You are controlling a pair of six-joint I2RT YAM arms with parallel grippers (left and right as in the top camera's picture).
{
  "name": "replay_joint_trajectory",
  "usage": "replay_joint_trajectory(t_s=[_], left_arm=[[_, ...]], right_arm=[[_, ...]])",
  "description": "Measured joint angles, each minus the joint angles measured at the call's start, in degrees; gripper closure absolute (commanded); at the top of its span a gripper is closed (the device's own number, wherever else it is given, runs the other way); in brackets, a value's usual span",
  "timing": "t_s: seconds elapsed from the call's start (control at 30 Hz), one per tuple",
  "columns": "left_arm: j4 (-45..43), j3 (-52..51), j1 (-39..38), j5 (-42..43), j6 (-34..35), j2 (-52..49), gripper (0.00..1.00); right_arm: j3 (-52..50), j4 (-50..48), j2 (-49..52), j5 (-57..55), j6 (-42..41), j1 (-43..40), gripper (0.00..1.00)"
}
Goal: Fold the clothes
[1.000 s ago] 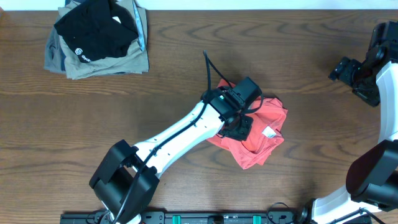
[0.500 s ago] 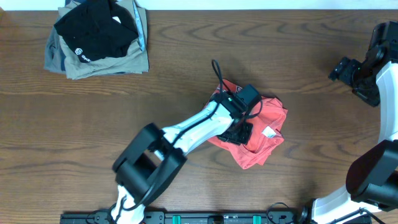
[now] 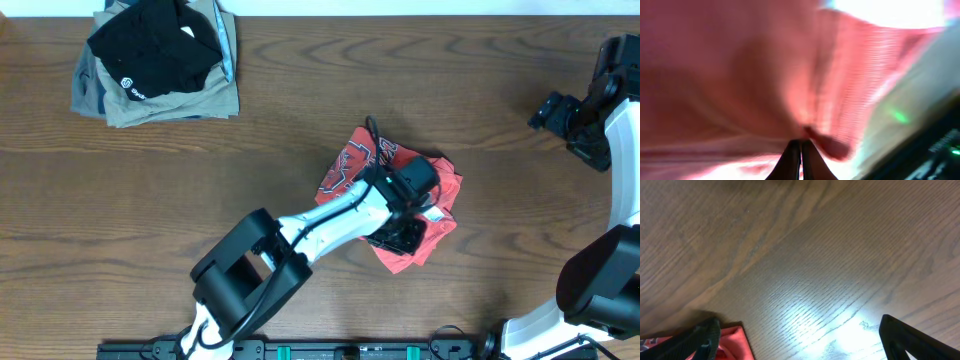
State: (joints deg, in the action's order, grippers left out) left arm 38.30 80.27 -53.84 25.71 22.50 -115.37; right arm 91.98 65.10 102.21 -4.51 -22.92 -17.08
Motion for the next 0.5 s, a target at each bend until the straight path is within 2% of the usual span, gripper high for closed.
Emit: replay_joint_trajectory(t_s=[0.4,0.5], left_arm=[[-5.73,0.02,-2.64,0.48,2.8,0.72,0.93],[-5.03,0.02,-2.73,0.46,2.01,0.72,0.83]], right_arm=[[0.0,0.0,0.0,0.0,0.0,0.0,0.01],[0.0,-0.02,0.0,0.0,0.0,0.09,0.01]])
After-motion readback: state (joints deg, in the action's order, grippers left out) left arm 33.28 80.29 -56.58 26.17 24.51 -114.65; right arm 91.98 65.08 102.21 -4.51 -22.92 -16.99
